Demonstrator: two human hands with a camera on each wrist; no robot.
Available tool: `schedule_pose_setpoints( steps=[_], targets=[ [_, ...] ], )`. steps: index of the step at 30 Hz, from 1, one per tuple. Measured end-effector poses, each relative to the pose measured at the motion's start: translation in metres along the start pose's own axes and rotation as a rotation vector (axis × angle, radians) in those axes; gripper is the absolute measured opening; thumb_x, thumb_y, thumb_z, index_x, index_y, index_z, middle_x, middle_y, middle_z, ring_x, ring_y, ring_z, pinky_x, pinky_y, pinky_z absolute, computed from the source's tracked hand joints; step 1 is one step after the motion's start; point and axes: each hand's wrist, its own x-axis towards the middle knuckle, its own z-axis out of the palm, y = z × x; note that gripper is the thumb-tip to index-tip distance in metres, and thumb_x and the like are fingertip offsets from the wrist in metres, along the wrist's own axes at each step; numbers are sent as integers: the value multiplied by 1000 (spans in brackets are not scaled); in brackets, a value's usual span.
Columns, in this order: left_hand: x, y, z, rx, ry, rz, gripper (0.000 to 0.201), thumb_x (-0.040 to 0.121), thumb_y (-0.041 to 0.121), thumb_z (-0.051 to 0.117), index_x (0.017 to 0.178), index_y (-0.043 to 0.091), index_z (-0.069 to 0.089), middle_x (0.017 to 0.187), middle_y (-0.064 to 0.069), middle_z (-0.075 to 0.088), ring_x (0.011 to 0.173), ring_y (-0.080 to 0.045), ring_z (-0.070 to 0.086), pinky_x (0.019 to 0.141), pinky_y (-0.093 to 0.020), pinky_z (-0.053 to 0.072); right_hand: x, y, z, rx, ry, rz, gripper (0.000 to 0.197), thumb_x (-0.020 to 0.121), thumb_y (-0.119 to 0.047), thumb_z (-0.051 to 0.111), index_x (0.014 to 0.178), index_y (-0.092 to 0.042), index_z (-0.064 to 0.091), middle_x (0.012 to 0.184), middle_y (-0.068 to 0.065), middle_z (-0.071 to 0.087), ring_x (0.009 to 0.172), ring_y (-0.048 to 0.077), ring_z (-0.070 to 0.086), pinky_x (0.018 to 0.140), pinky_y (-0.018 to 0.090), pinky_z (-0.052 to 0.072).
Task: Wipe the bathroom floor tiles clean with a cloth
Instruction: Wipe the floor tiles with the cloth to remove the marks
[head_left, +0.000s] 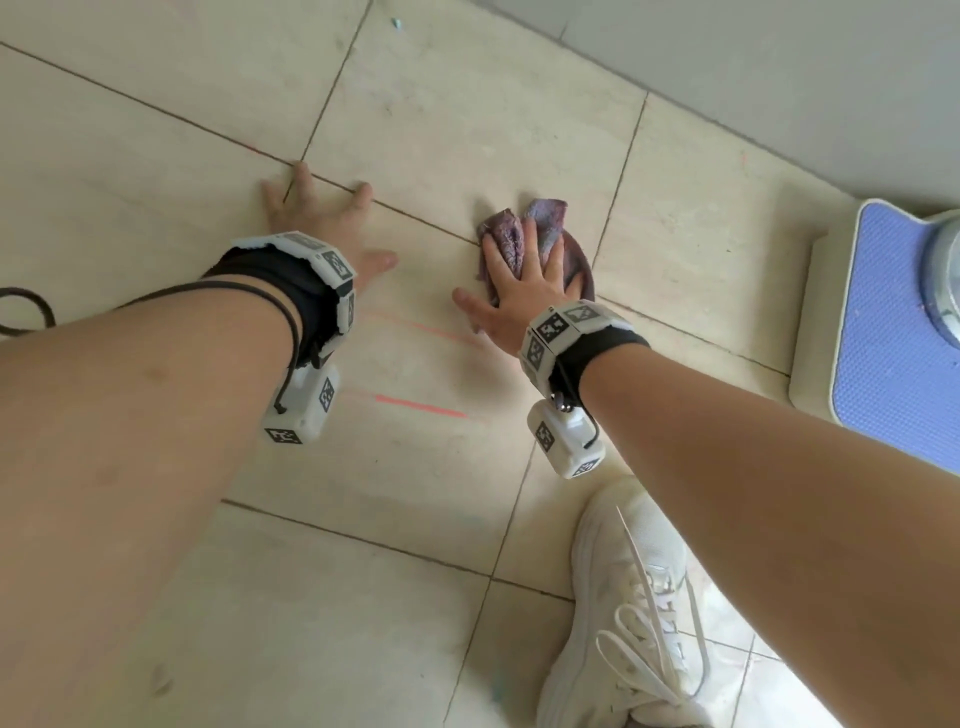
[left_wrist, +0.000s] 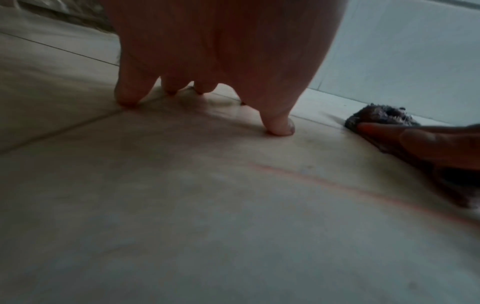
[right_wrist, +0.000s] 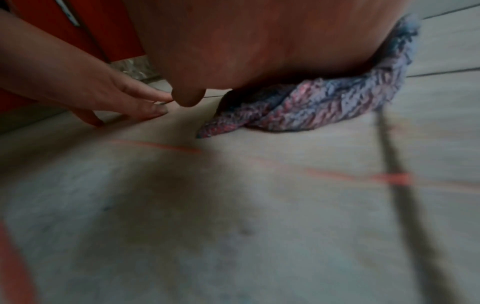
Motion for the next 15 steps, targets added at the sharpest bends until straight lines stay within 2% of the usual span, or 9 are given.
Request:
schedule_pose_setpoints(
  steps=[4,8,12,15],
  targets=[
    [-14,-46,17,-41,-25,-85,82,89,70,43,154,39,4,161,-17,-15,145,-49,-11,118,-59,4,2,-30,11,-57,9,-99,73,92,-71,30,152,-45,-1,160,-7,-24,147,32,-21,116,61,-4],
    [-30,-62,24,-107,-33,-106,77,90,65,47,152,41,7,161,-14,-17,144,-49,-11,115,-65,12,0,-54,17,-122,-14,-143,71,92,-71,28,152,-46,-1,160,-7,-24,147,32,-20,117,60,0],
    [-50,-75,25,-168,-57,-140,75,92,61,49,152,43,7,161,-8,-18,146,-43,-14,111,-70,16,-6,-90,28,-167,-52,-211,71,92,-72,28,152,-47,-1,160,-7,-25,146,32,-23,116,61,-2],
    [-67,-92,28,-217,-50,-160,72,94,58,50,152,44,9,162,-2,-18,148,-36,-14,107,-72,17,-23,-119,51,-252,-84,-322,71,92,-72,26,151,-47,-5,159,-6,-25,146,32,-23,115,59,-5]
  ],
)
